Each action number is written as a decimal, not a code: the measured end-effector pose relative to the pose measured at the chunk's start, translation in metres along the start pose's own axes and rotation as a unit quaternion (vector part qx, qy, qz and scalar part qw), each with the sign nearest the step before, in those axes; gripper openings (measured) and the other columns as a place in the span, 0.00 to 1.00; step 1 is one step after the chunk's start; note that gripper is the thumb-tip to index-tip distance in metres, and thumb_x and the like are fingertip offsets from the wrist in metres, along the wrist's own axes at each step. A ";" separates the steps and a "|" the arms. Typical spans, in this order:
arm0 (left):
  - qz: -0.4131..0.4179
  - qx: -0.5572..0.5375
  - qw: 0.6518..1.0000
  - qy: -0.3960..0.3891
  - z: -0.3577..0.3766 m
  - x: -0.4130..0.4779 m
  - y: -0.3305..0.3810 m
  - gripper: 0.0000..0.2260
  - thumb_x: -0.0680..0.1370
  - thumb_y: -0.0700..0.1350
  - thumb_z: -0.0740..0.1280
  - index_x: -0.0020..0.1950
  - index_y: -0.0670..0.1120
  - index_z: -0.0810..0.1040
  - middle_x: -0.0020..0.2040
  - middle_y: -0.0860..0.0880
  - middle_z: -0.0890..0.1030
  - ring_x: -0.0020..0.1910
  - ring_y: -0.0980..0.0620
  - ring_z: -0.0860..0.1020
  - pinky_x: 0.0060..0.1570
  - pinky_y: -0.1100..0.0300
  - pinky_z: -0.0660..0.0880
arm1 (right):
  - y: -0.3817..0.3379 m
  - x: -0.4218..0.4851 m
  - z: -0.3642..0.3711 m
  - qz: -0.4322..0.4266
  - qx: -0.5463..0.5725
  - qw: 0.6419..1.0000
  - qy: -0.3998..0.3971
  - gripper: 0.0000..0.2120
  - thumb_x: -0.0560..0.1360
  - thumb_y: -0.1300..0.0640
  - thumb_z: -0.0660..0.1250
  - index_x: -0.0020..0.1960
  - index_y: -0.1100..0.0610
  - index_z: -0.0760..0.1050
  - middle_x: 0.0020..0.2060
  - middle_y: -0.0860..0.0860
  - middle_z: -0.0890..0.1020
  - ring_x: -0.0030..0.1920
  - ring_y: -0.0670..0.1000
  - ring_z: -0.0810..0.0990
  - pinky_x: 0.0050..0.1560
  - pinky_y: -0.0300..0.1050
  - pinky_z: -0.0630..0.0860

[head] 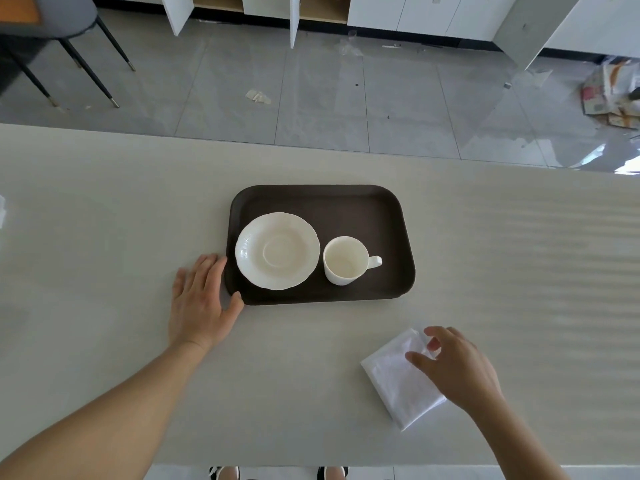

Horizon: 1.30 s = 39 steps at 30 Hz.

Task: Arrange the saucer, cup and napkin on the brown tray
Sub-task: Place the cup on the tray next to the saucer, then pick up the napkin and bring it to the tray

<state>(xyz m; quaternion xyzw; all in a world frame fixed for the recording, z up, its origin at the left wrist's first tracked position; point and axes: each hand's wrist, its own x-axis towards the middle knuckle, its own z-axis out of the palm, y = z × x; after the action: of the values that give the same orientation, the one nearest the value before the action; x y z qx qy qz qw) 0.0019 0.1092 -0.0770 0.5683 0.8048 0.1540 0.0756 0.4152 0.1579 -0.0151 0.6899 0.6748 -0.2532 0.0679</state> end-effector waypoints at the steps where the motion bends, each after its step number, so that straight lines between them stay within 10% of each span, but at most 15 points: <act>1: 0.000 -0.001 1.000 0.000 0.000 0.000 0.000 0.31 0.73 0.58 0.56 0.74 0.45 0.66 0.74 0.45 0.70 0.76 0.47 0.63 0.77 0.44 0.52 | -0.001 -0.001 0.001 0.001 -0.002 1.000 -0.001 0.27 0.72 0.37 0.71 0.67 0.47 0.74 0.51 0.41 0.78 0.47 0.46 0.81 0.45 0.45 0.80; 20: 0.001 -0.004 1.000 -0.004 -0.001 0.001 0.001 0.32 0.73 0.58 0.56 0.74 0.45 0.66 0.74 0.44 0.70 0.76 0.46 0.63 0.77 0.43 0.52 | -0.007 0.000 0.010 0.055 0.028 0.998 0.000 0.11 0.70 0.42 0.75 0.42 0.46 0.77 0.40 0.44 0.80 0.39 0.48 0.79 0.35 0.43 0.74; 39: 0.004 0.001 1.000 -0.004 0.000 0.001 0.000 0.31 0.73 0.58 0.56 0.74 0.46 0.66 0.74 0.45 0.69 0.76 0.47 0.62 0.77 0.45 0.51 | -0.012 0.018 -0.050 0.028 0.333 0.920 0.207 0.13 0.67 0.52 0.78 0.37 0.50 0.73 0.28 0.49 0.77 0.30 0.51 0.74 0.31 0.46 0.70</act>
<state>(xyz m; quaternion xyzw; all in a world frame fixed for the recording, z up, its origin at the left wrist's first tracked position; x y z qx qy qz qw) 0.0017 0.1097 -0.0766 0.5719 0.8026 0.1509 0.0774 0.4158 0.1964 0.0233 0.7283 0.5312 -0.3122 -0.3000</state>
